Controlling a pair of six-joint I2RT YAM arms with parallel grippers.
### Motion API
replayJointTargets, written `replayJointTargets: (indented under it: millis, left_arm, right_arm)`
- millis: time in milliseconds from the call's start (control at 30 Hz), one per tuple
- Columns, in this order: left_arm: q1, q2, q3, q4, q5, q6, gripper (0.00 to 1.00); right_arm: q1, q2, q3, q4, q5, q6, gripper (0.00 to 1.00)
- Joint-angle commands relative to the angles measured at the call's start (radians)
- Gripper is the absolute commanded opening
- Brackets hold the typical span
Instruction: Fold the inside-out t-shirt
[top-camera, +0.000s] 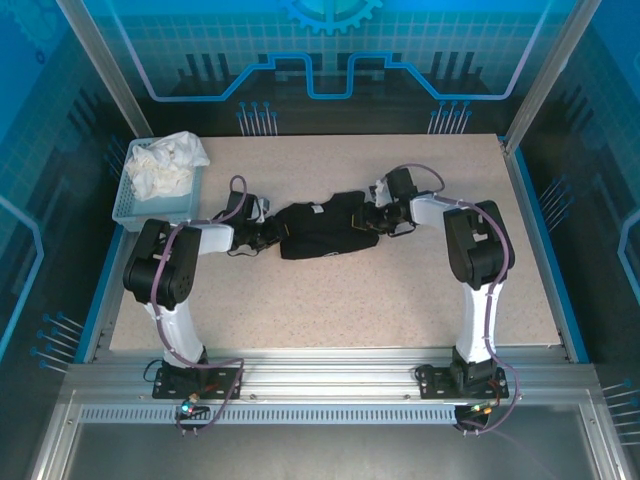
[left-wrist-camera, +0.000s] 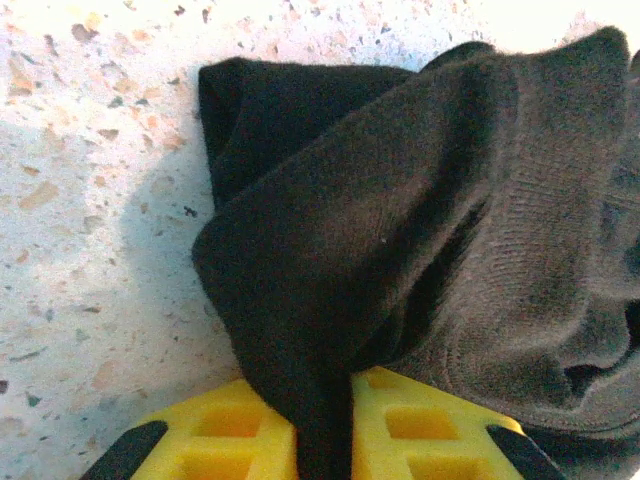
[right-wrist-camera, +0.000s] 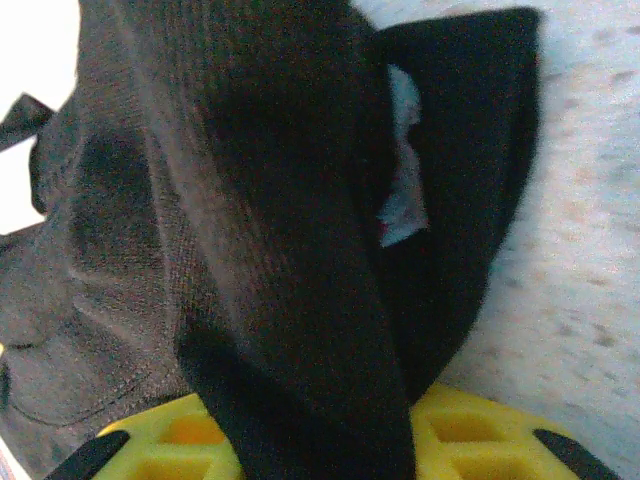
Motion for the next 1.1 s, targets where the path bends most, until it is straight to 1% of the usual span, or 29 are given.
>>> replayJointTargets:
  millis: [0,67,133,200,267,367,433,500,567,600,767,933,1000,1033,1067]
  left_arm:
    - [-0.001,0.014,-0.019,-0.015,0.018,-0.012,0.18]
    - [0.000,0.000,-0.018,-0.017,0.017,-0.015,0.21]
    - [0.002,-0.033,-0.023,-0.022,0.005,-0.019,0.33]
    - [0.007,-0.078,-0.037,-0.024,-0.006,-0.022,0.42]
    - [0.018,-0.147,-0.063,-0.023,-0.018,-0.031,0.54]
    - [0.025,-0.260,-0.131,0.005,-0.033,-0.055,0.60]
    - [0.025,-0.322,-0.173,0.033,-0.023,-0.087,0.62]
    - [0.023,-0.382,-0.219,0.063,0.000,-0.126,0.62]
    - [0.021,-0.441,-0.262,0.079,0.009,-0.149,0.62]
    - [0.019,-0.463,-0.281,0.083,0.006,-0.157,0.62]
    - [-0.004,-0.549,-0.334,0.061,-0.006,-0.166,0.62]
    - [-0.012,-0.586,-0.362,0.030,-0.040,-0.159,0.62]
    - [-0.014,-0.593,-0.367,0.019,-0.044,-0.158,0.62]
    - [-0.013,-0.596,-0.369,0.011,-0.046,-0.156,0.62]
    - [-0.015,-0.599,-0.369,0.007,-0.046,-0.155,0.62]
  right_arm:
    - [0.020,0.020,0.009,0.047,-0.100,0.020,0.20]
    - [0.001,0.002,0.008,0.034,-0.096,0.006,0.11]
    - [-0.034,-0.031,-0.002,0.008,-0.080,-0.024,0.02]
    - [-0.070,-0.069,-0.007,-0.035,-0.046,-0.070,0.00]
    - [-0.115,-0.122,0.000,-0.121,0.025,-0.153,0.00]
    - [-0.195,-0.172,0.057,-0.291,0.160,-0.299,0.00]
    - [-0.245,-0.177,0.114,-0.395,0.267,-0.364,0.00]
    - [-0.300,-0.175,0.170,-0.473,0.412,-0.436,0.00]
    - [-0.353,-0.164,0.228,-0.526,0.596,-0.476,0.00]
    - [-0.375,-0.157,0.253,-0.543,0.644,-0.491,0.00]
    - [-0.444,-0.101,0.364,-0.559,0.882,-0.584,0.00]
    - [-0.473,0.035,0.475,-0.510,1.140,-0.673,0.01]
    - [-0.477,0.077,0.502,-0.466,1.208,-0.714,0.06]
    - [-0.480,0.096,0.514,-0.445,1.229,-0.728,0.11]
    - [-0.485,0.114,0.529,-0.440,1.244,-0.730,0.19]
